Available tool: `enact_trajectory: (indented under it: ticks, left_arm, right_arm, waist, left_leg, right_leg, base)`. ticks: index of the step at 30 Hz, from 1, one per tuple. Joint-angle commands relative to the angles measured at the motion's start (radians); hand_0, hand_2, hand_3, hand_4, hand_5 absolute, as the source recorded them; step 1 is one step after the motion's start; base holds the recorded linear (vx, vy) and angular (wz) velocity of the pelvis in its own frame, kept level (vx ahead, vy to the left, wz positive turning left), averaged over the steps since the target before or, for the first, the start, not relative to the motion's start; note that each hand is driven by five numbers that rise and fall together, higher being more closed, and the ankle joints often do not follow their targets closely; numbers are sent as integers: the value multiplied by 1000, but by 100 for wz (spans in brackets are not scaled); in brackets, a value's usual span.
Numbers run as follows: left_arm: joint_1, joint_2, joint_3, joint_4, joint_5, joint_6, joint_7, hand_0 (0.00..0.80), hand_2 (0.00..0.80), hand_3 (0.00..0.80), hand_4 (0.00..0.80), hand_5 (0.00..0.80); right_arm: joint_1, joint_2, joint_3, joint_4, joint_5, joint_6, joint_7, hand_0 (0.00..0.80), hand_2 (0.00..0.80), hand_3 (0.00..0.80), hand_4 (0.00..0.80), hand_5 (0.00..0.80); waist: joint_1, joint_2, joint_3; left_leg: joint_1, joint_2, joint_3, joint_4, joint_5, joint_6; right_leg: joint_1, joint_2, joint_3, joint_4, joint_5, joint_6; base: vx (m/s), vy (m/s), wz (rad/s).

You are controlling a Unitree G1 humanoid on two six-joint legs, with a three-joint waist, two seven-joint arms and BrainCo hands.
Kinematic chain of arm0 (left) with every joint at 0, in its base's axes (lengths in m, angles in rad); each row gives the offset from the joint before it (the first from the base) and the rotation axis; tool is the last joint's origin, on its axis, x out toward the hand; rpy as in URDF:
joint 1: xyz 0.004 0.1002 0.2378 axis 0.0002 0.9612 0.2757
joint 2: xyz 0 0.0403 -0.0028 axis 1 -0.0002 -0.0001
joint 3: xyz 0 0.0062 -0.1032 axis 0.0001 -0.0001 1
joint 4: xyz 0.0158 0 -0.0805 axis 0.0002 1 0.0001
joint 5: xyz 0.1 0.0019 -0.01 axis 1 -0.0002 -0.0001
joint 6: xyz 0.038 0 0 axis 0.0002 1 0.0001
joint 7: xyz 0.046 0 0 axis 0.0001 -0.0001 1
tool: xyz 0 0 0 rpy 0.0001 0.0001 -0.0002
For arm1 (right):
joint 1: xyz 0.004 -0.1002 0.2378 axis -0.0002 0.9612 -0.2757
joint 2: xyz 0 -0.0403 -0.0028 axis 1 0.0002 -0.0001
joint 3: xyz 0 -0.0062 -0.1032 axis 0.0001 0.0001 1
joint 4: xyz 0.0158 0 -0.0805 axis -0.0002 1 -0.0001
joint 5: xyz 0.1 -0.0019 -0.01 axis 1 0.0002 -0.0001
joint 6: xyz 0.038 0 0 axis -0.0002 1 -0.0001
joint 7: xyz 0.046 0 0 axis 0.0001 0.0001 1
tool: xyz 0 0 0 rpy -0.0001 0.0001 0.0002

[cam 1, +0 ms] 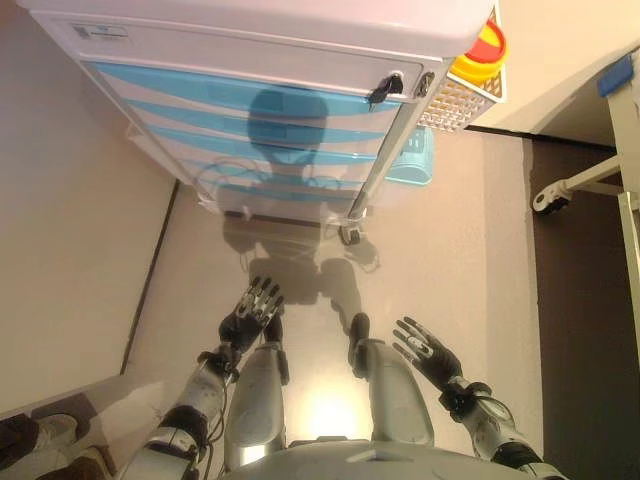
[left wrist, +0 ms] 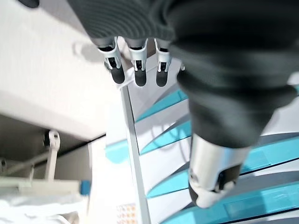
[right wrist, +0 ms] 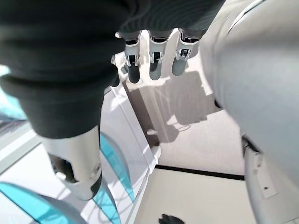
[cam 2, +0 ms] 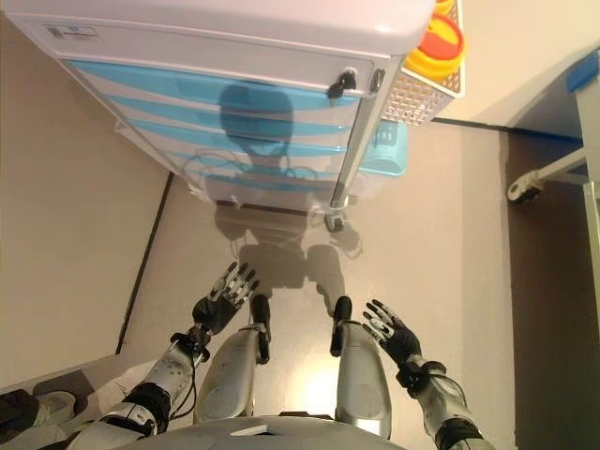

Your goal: Open the drawer and pick up the medicine

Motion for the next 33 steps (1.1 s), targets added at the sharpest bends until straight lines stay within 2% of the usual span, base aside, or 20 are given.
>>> enact_trajectory:
  ticks: [1,15,16,24,33]
  left_arm:
    - [5,-16,42,-66,-96,39,-66,0,0,0,0,0]
    - [-107,-47,106,-37,-310,98,-149,0,0,0,0,0]
    - [-112,-48,113,-36,-319,98,-152,0,0,0,0,0]
    - [-173,-38,143,-58,-406,66,-169,0,0,0,0,0]
    - [-276,48,194,-59,-485,37,-156,0,0,0,0,0]
  right_arm:
    - [44,0,33,-61,48,-20,30,0,0,0,0,0]
    - [43,16,44,-24,57,6,43,0,0,0,0,0]
    - [46,17,47,-21,61,6,44,0,0,0,0,0]
    - [58,14,51,-25,65,21,50,0,0,0,0,0]
    - [67,3,65,-10,69,18,63,0,0,0,0,0]
  waist:
    - [-22,-25,-14]
    - [-57,-69,11]
    - [-58,-69,12]
    - [-74,-79,14]
    - [-89,-81,12]
  left_leg:
    - [-47,-37,12,118,-111,49]
    - [-120,-12,32,205,-142,55]
    - [-110,-12,26,218,-175,50]
    - [-118,-8,29,245,-190,56]
    - [-123,-1,39,271,-203,59]
  right_leg:
    - [-11,37,-12,54,0,38]
    - [-78,57,16,99,5,44]
    - [-71,60,21,114,-20,53]
    - [-74,65,36,111,-13,59]
    - [-75,65,47,114,-9,65]
  base:
    - [-20,-45,-10]
    - [15,-2,-7]
    - [108,4,-4]
    - [33,8,-6]
    - [1,0,0]
